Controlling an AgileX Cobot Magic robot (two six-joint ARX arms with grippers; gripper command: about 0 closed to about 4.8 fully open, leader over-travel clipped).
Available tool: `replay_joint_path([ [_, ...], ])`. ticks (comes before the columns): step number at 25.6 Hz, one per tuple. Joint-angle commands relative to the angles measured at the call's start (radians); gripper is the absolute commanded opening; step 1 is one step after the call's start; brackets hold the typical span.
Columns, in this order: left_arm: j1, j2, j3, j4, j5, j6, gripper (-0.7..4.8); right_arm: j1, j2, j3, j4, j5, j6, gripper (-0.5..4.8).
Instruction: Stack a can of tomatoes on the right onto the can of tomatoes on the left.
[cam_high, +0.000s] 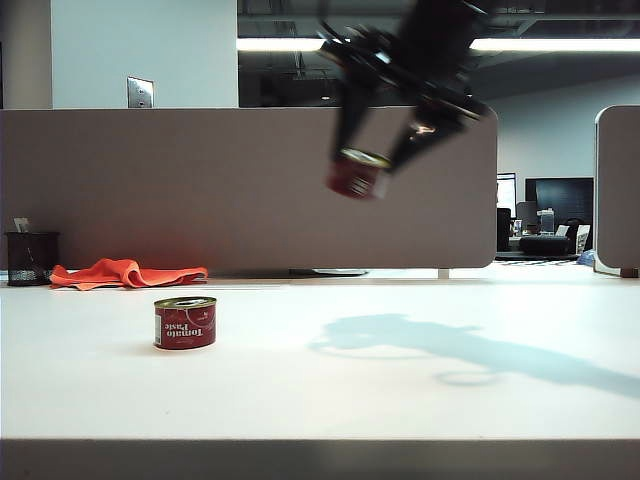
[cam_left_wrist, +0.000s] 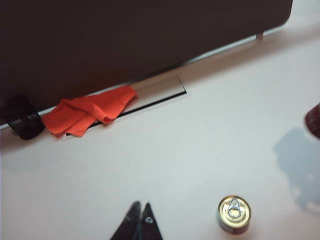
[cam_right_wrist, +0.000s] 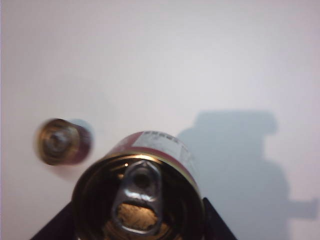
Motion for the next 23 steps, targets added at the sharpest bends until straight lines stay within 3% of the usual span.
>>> replay_joint_path([
  [1, 0.002, -0.002, 0.006, 0.029, -0.003, -0.003, -0.05, 0.077, 0.084, 0.121, 0.006, -0.005, -0.001, 2.51],
  [5, 0.002, -0.003, 0.006, 0.028, 0.000, -0.004, -0.05, 0.162, 0.222, 0.241, 0.003, -0.006, -0.023, 2.51],
  [10, 0.002, -0.003, 0.006, 0.028, 0.000, -0.004, -0.05, 0.241, 0.373, 0.328, -0.020, 0.040, -0.158, 2.51],
  [23, 0.002, -0.003, 0.006, 0.026, 0.000, -0.003, -0.05, 0.267, 0.431, 0.332, 0.030, 0.047, -0.192, 2.74],
])
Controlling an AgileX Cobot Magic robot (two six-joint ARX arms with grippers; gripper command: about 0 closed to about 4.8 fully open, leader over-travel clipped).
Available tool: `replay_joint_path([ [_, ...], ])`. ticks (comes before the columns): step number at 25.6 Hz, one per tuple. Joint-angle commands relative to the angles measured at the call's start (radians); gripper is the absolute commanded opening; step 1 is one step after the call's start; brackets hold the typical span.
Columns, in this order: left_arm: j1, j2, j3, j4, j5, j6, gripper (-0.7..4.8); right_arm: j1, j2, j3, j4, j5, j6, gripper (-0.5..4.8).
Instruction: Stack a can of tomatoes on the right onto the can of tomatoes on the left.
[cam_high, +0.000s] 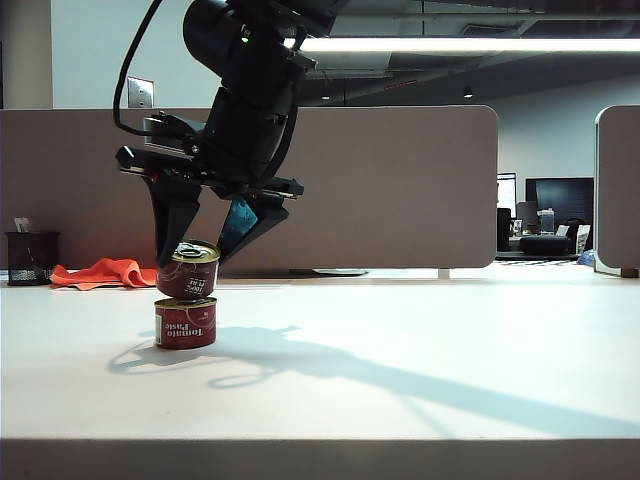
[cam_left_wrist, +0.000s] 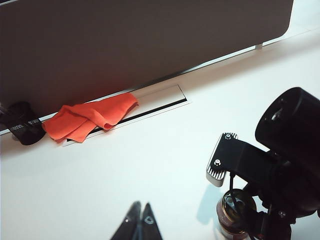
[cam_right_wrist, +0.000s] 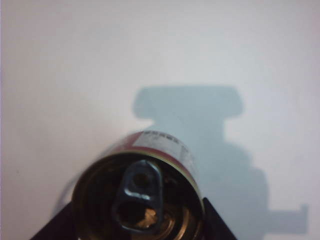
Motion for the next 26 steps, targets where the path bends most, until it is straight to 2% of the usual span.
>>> replay_joint_path([
  [1, 0.002, -0.002, 0.005, 0.011, 0.000, -0.003, -0.05, 0.000, -0.008, 0.009, 0.019, -0.006, -0.003, 2.74],
  [6, 0.002, -0.002, 0.005, 0.005, 0.000, -0.002, -0.05, 0.001, 0.001, 0.009, 0.020, -0.005, -0.003, 2.76],
  [10, 0.002, -0.002, 0.005, 0.003, 0.000, -0.002, -0.05, 0.001, 0.001, 0.009, 0.025, -0.008, -0.003, 3.41],
  [17, 0.002, -0.002, 0.005, 0.001, 0.000, 0.001, -0.05, 0.000, -0.003, 0.013, 0.035, -0.035, -0.002, 3.42],
  [20, 0.002, -0.002, 0.005, -0.001, -0.002, 0.008, -0.05, -0.005, -0.027, 0.063, -0.023, -0.040, -0.003, 3.40],
  [23, 0.002, -0.002, 0.005, -0.003, -0.002, 0.003, -0.05, -0.017, -0.086, 0.131, -0.085, -0.020, -0.002, 3.02],
  [24, 0.002, -0.002, 0.005, -0.003, -0.002, -0.004, -0.05, -0.021, -0.112, 0.145, -0.092, -0.012, -0.002, 2.72],
  [26, 0.002, -0.003, 0.005, -0.010, 0.001, -0.023, -0.05, -0.047, -0.219, 0.157, -0.097, -0.011, 0.008, 1.75],
])
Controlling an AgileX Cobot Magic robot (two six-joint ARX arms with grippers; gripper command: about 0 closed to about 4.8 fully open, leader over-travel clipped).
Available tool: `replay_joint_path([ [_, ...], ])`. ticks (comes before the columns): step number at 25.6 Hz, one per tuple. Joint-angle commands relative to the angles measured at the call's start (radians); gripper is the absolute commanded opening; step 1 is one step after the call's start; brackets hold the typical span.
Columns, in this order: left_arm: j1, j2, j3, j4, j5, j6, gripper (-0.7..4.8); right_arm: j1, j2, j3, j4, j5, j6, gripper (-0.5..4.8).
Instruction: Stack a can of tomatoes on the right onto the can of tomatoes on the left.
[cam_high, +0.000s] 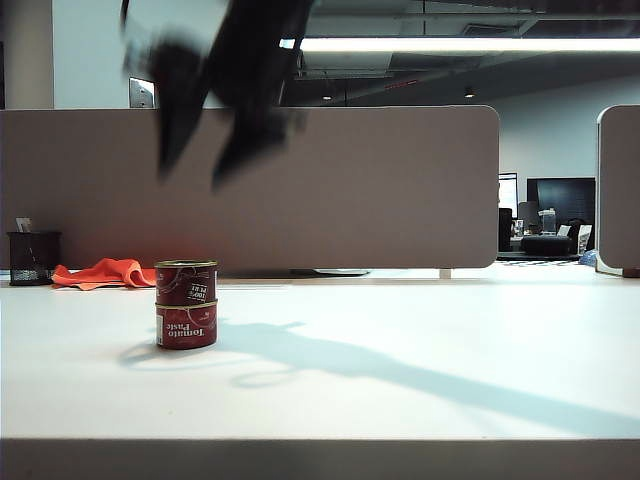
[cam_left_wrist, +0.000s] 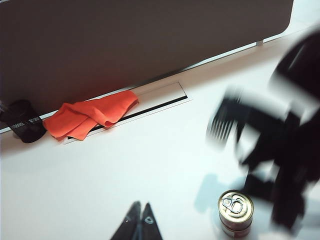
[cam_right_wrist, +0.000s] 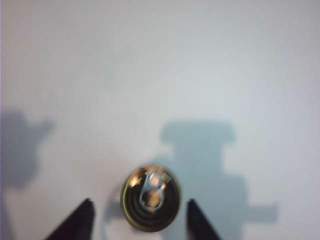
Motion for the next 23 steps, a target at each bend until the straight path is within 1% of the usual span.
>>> replay_joint_path([
  [1, 0.002, -0.013, 0.003, -0.021, 0.006, -0.025, -0.05, -0.052, -0.206, 0.022, -0.010, 0.024, 0.009, 1.41],
  [2, 0.002, -0.020, 0.001, -0.029, 0.013, -0.025, -0.05, -0.063, -0.241, 0.022, -0.027, 0.031, 0.009, 1.29],
  [3, 0.002, -0.040, -0.007, -0.043, 0.032, -0.025, -0.05, -0.088, -0.307, 0.022, -0.072, 0.032, 0.005, 0.91],
  [4, 0.002, -0.076, -0.027, -0.047, 0.045, -0.025, -0.05, -0.123, -0.380, 0.020, -0.145, 0.045, 0.005, 0.73],
  [5, 0.002, -0.103, -0.045, -0.045, 0.046, -0.025, -0.05, -0.136, -0.419, 0.013, -0.185, 0.059, 0.003, 0.57],
  [7, 0.002, -0.159, -0.090, -0.042, 0.053, -0.025, -0.05, -0.159, -0.502, -0.023, -0.233, 0.106, 0.001, 0.31],
  [9, 0.001, -0.225, -0.149, -0.042, 0.071, -0.026, -0.05, -0.175, -0.595, -0.087, -0.251, 0.168, 0.001, -0.08],
  [11, 0.001, -0.286, -0.206, -0.039, 0.107, -0.052, -0.05, -0.182, -0.686, -0.161, -0.250, 0.225, 0.000, -0.09],
  [12, 0.001, -0.322, -0.240, -0.038, 0.126, -0.079, -0.05, -0.185, -0.747, -0.213, -0.243, 0.254, -0.002, -0.09],
  [14, 0.001, -0.383, -0.298, -0.028, 0.135, -0.114, -0.05, -0.186, -0.864, -0.315, -0.220, 0.301, -0.002, -0.09],
  [16, 0.001, -0.434, -0.343, -0.006, 0.135, -0.119, -0.05, -0.185, -0.971, -0.409, -0.189, 0.325, -0.002, -0.09],
  [19, 0.001, -0.488, -0.410, 0.071, 0.140, -0.119, -0.05, -0.185, -1.144, -0.570, -0.123, 0.355, -0.002, -0.08],
  [23, 0.001, -0.496, -0.487, 0.168, 0.175, -0.118, -0.05, -0.186, -1.366, -0.789, -0.053, 0.453, -0.024, -0.08],
])
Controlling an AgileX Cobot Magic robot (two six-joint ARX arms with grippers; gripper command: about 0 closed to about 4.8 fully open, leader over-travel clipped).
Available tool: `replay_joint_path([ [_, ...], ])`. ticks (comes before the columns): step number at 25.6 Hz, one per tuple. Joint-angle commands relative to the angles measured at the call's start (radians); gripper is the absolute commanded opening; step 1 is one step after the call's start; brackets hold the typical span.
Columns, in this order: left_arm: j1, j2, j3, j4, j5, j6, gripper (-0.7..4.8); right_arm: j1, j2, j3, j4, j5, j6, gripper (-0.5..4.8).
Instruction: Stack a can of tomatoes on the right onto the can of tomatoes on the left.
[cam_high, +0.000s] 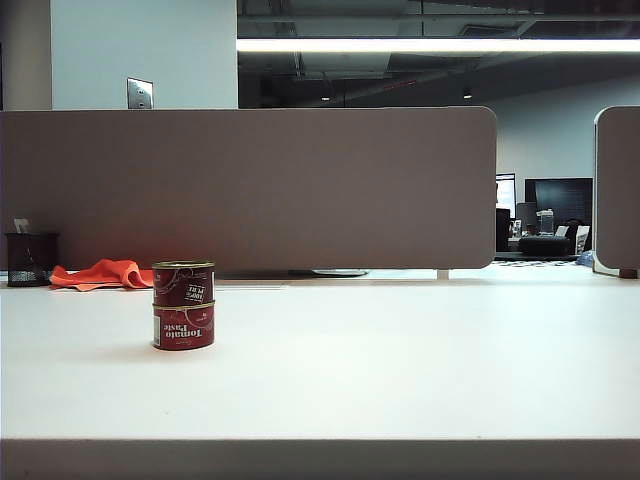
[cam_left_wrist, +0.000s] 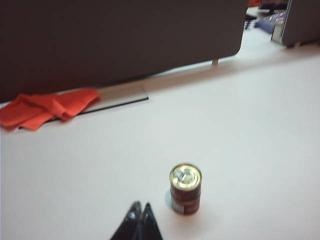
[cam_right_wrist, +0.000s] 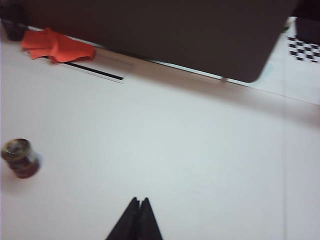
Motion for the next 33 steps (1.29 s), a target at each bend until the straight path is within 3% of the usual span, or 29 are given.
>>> replay_joint_path([
  [1, 0.001, 0.004, -0.062, 0.103, 0.053, -0.006, -0.05, 0.000, -0.151, -0.157, 0.059, 0.093, -0.033, -0.08],
  [3, 0.001, 0.004, -0.124, 0.147, 0.087, -0.002, -0.05, 0.001, -0.301, -0.309, 0.116, 0.101, -0.047, -0.08],
  [6, 0.002, 0.004, -0.188, 0.140, -0.012, -0.017, -0.05, 0.000, -0.459, -0.511, 0.242, 0.106, -0.047, -0.08],
  [8, 0.002, 0.003, -0.255, 0.176, -0.026, -0.058, -0.05, 0.001, -0.554, -0.693, 0.375, 0.084, -0.037, -0.07],
  [16, 0.002, 0.003, -0.446, 0.431, 0.001, -0.025, -0.05, 0.001, -0.585, -1.022, 0.744, 0.073, -0.040, -0.07],
  [23, 0.002, -0.004, -0.544, 0.523, 0.000, -0.025, -0.05, 0.001, -0.587, -1.120, 0.804, 0.044, -0.040, -0.07],
  [29, 0.002, -0.079, -0.583, 0.522, -0.003, -0.027, -0.05, 0.001, -0.600, -1.142, 0.808, -0.054, -0.047, -0.07],
  [33, 0.002, -0.179, -0.642, 0.513, -0.010, -0.079, -0.05, 0.001, -0.629, -1.213, 0.815, -0.081, -0.047, -0.07],
])
